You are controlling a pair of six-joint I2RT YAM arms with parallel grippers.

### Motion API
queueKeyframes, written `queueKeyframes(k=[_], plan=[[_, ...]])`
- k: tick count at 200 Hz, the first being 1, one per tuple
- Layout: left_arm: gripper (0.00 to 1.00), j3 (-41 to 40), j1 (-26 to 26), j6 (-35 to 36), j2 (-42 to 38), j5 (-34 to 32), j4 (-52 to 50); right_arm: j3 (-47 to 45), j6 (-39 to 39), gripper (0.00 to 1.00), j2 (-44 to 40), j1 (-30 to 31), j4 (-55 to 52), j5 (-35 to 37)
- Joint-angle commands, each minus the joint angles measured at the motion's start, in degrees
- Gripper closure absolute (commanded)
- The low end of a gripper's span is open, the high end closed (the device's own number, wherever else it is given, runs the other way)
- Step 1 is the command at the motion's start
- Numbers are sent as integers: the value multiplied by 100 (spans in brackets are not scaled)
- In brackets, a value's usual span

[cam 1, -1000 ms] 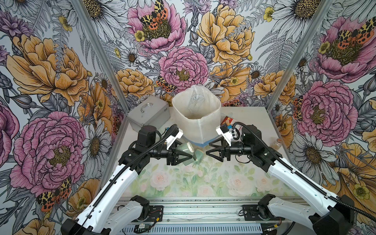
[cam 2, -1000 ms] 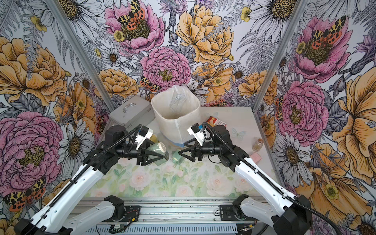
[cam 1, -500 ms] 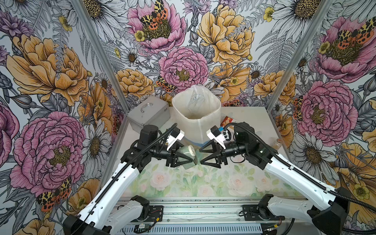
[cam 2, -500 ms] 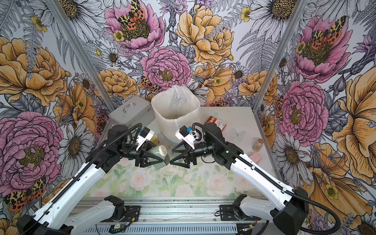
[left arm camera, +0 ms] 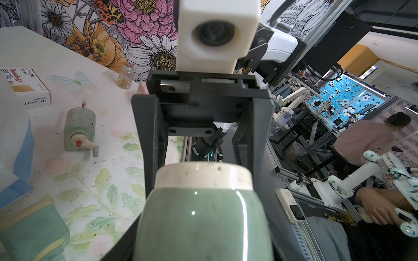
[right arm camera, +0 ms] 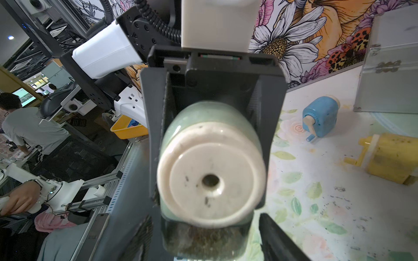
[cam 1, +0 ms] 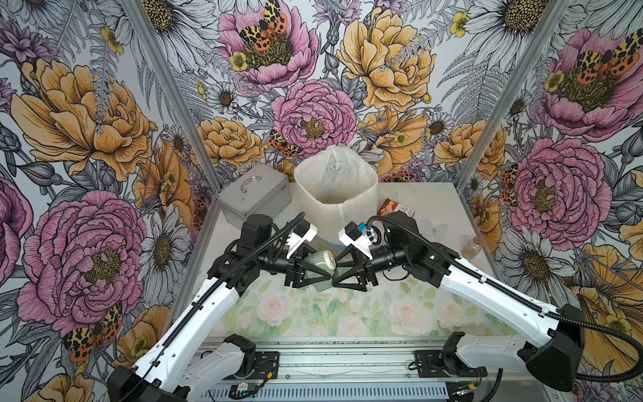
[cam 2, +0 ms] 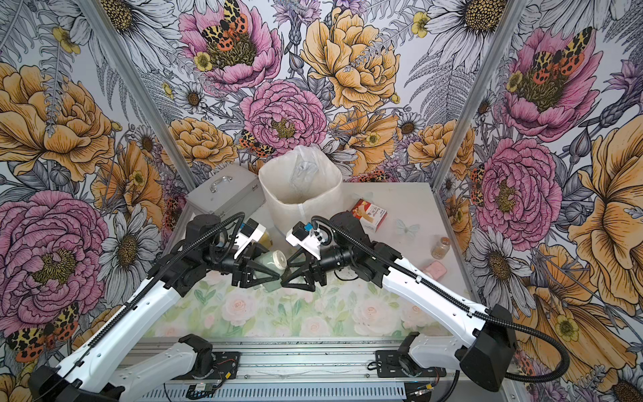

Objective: Take out the pencil sharpener tray and clean the shavings
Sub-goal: Open the container of the pencil sharpener.

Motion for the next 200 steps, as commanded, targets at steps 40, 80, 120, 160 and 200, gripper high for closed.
queueKeyframes(k=[40, 80, 120, 160, 200], plan=[[100, -66, -49, 16, 33, 117, 213, 309, -105, 41, 116, 61, -8, -124], [100, -78, -77, 12, 62, 148, 215, 363, -61, 66, 99, 50, -21, -319], [100, -128, -146, 26, 64, 100, 219, 303, 9, 68, 25, -32, -37, -364], [100, -184, -204, 51, 58, -60, 227, 243, 15, 68, -106, -185, -77, -312], [100, -185, -196, 61, 32, -103, 222, 171, 53, 68, -197, -359, -113, -322]])
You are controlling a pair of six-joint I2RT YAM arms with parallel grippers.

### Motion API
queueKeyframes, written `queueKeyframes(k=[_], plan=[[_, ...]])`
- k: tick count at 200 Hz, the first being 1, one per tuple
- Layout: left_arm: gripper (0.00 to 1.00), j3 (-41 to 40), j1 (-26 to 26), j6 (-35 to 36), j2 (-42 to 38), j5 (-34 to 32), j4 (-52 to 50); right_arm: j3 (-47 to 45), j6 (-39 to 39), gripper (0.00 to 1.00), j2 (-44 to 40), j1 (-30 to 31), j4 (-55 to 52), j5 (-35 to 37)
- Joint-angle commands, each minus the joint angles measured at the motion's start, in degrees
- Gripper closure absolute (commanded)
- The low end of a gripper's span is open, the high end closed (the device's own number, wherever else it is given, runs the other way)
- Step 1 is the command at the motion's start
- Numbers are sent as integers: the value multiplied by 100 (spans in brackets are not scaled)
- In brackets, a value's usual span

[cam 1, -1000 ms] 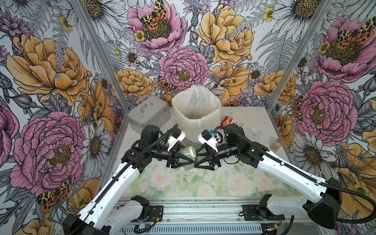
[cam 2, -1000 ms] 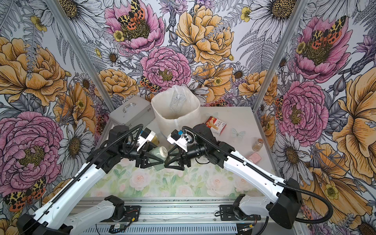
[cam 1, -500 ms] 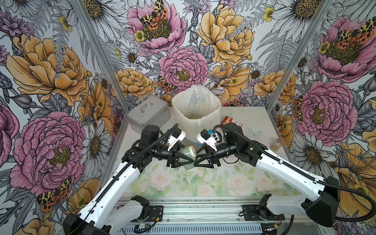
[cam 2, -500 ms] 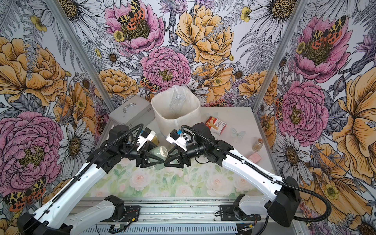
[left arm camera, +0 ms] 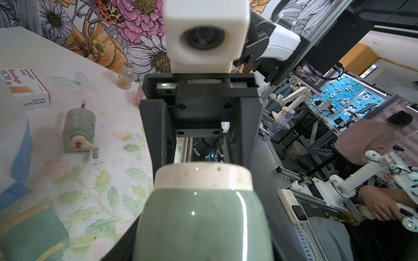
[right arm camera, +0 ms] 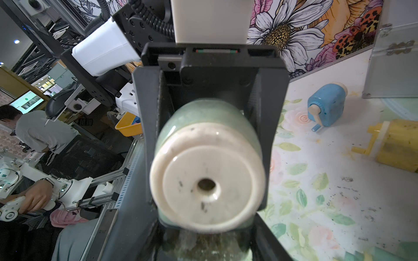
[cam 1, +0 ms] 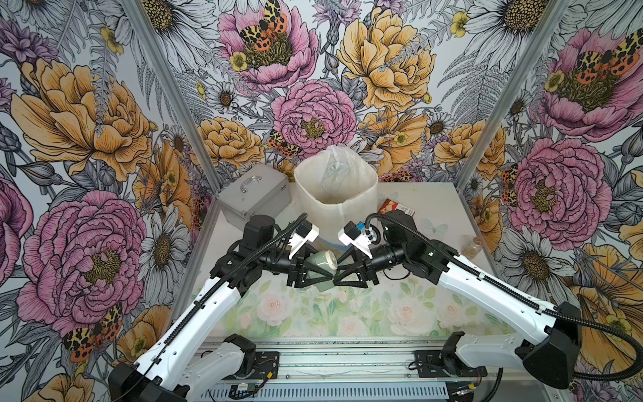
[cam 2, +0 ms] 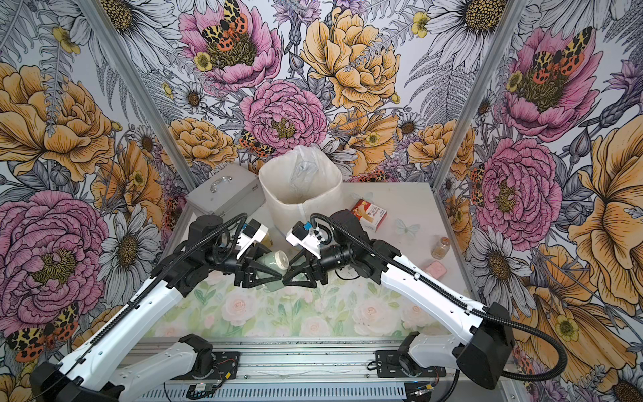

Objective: Take out the pencil sharpener tray and clean the shavings
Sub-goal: Open the container of the pencil sharpener.

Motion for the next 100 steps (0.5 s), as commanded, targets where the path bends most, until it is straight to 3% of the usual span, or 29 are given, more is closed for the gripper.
queueKeyframes(k=[1, 100], plan=[[100, -91, -74, 124, -12, -10, -37, 38, 64, 68, -263, -216, 248, -128], [100, -109, -8, 164, -116, -83, -44, 0, 84, 68, -304, -363, 172, -158]])
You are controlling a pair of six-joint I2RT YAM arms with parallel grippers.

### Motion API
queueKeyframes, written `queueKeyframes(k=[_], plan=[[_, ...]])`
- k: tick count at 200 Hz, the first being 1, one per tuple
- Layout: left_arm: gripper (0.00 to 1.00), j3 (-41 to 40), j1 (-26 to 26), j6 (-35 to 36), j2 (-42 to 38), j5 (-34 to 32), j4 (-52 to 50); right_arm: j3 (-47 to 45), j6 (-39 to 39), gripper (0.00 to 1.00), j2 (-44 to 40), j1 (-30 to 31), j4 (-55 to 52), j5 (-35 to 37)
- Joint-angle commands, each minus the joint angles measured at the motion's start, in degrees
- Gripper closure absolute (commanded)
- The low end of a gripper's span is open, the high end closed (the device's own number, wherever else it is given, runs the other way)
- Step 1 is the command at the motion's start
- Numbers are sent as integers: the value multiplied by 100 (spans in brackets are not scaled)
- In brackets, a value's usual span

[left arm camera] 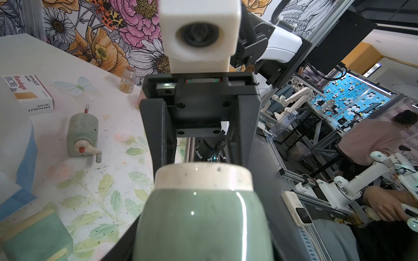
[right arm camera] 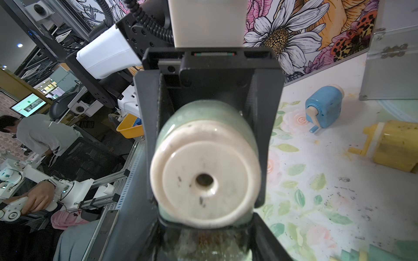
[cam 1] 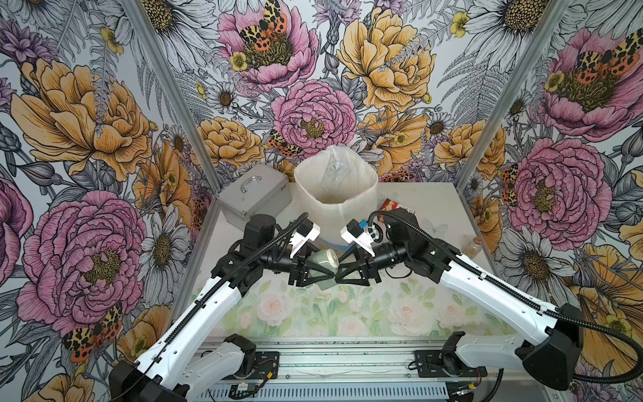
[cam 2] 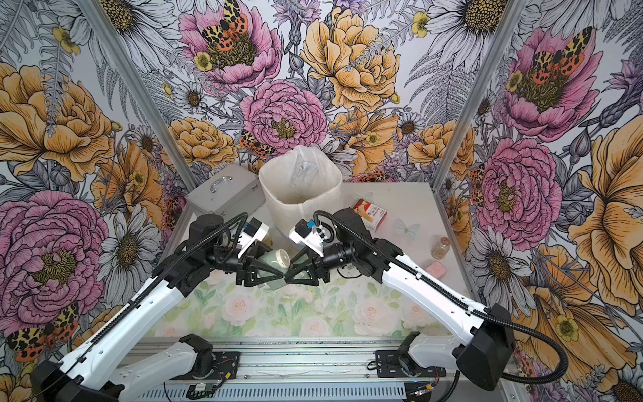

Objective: Take out the pencil sharpener tray and clean the shavings
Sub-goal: Open the container of the pencil sharpener.

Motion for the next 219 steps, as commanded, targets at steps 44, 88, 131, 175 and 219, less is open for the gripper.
queueKeyframes(k=[44, 88, 131, 175, 219], plan=[[100, -107, 28, 259, -151, -48, -219, 14, 35, 68, -319, -249, 94, 20], [100, -80, 70, 271, -147, -67, -219, 40, 55, 67, -147, -121, 94, 19], [100, -63, 89, 279, -133, -58, -214, 134, 52, 57, 25, 10, 93, -7], [100, -49, 97, 282, -142, -52, -218, 190, 47, 42, 79, 14, 89, -32], [100, -62, 97, 299, -168, -47, -219, 262, 88, 31, 227, 41, 89, -131]])
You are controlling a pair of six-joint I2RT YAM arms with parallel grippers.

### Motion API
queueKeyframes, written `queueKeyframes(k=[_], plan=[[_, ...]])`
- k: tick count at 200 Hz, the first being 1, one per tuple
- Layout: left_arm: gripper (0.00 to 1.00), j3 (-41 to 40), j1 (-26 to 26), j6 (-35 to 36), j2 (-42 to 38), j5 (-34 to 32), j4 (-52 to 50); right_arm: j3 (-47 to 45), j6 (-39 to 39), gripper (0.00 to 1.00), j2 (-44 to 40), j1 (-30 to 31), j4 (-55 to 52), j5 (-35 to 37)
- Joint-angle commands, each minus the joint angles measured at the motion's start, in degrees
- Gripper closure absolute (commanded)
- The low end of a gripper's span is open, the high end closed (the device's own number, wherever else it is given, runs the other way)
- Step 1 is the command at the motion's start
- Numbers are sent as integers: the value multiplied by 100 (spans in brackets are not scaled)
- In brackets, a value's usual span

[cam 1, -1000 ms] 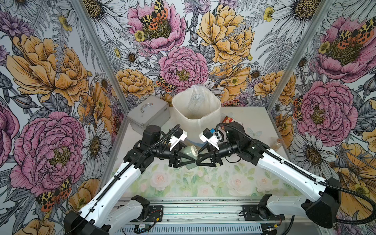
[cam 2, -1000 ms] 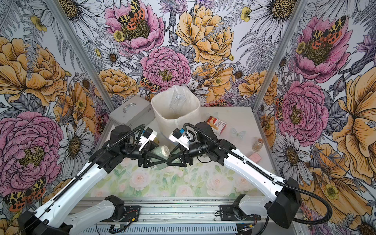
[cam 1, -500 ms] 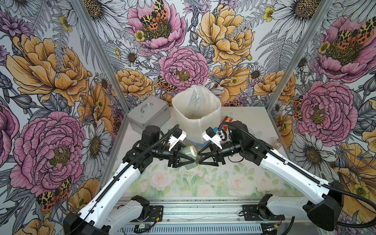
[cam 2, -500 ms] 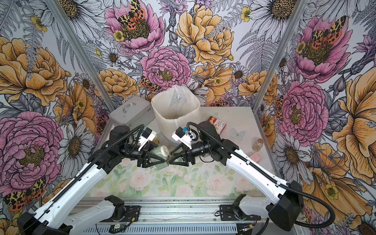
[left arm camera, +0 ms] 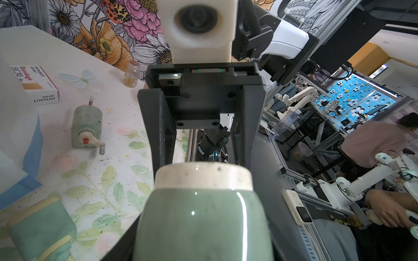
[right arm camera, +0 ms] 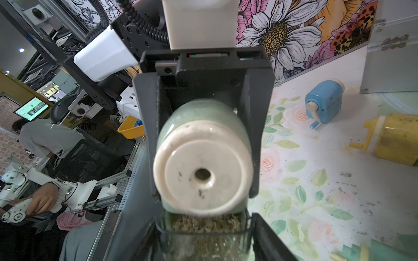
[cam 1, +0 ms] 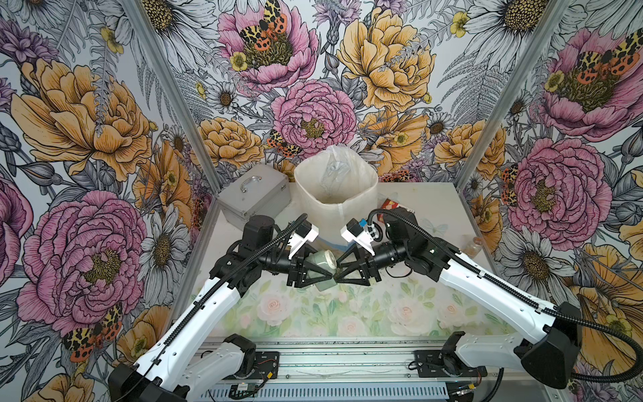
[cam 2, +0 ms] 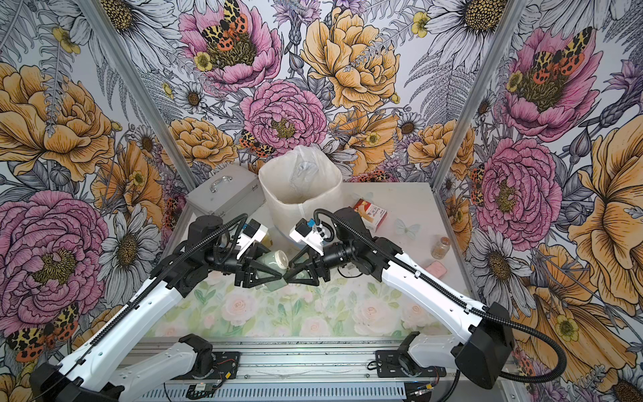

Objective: Take out the pencil sharpener tray and clean the shavings
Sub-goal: Open the container of the pencil sharpener.

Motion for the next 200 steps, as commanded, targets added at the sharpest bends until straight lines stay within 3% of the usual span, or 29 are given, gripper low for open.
queueKeyframes(k=[1, 57, 98, 200], plan=[[100, -56, 27, 163, -125, -6, 60, 198, 50, 31, 103, 49, 173, -67], [100, -60, 32, 165, -146, -30, 72, 192, 70, 32, 183, 98, 179, -127], [100, -74, 36, 164, -147, -54, 70, 150, 27, 67, 114, 91, 174, -106], [100, -93, 183, 124, -225, -154, 71, 53, -32, 66, -413, -479, 151, 301]])
